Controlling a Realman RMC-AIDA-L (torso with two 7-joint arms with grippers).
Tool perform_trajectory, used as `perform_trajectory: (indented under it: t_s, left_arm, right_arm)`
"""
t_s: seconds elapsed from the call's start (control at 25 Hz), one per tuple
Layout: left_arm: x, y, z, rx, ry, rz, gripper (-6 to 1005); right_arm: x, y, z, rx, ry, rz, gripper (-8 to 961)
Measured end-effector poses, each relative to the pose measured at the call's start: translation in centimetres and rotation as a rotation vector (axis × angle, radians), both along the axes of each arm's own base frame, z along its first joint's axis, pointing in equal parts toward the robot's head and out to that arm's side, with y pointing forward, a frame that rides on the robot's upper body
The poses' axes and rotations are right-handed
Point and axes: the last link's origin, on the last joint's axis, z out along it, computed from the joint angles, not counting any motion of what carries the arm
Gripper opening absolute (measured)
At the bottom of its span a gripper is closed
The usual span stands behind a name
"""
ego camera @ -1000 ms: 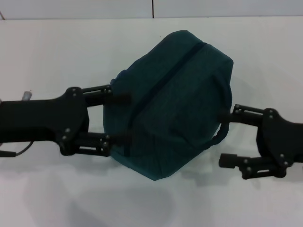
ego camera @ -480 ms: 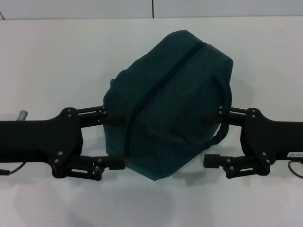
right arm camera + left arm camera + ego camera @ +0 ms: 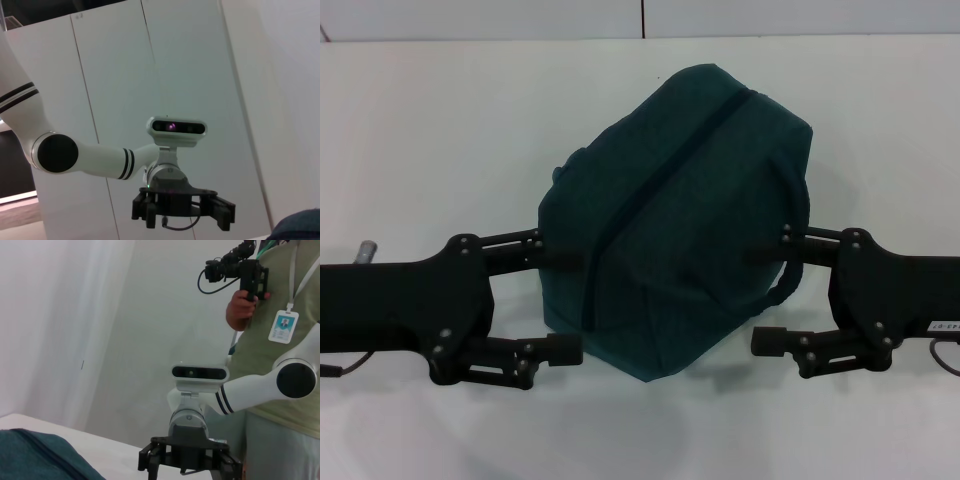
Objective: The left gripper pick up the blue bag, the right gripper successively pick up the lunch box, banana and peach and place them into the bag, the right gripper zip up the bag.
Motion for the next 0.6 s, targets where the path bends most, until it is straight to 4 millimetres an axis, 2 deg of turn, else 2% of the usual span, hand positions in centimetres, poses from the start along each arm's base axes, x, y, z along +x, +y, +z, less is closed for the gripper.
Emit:
perform_trajectory:
  t_s: [0.6]
  left_arm:
    - [0.07, 0.22, -0.02, 0.012, -0.008, -0.008, 878]
  right_arm:
    - [-0.01, -0.05, -0.08, -0.014, -0.014, 0.011, 857]
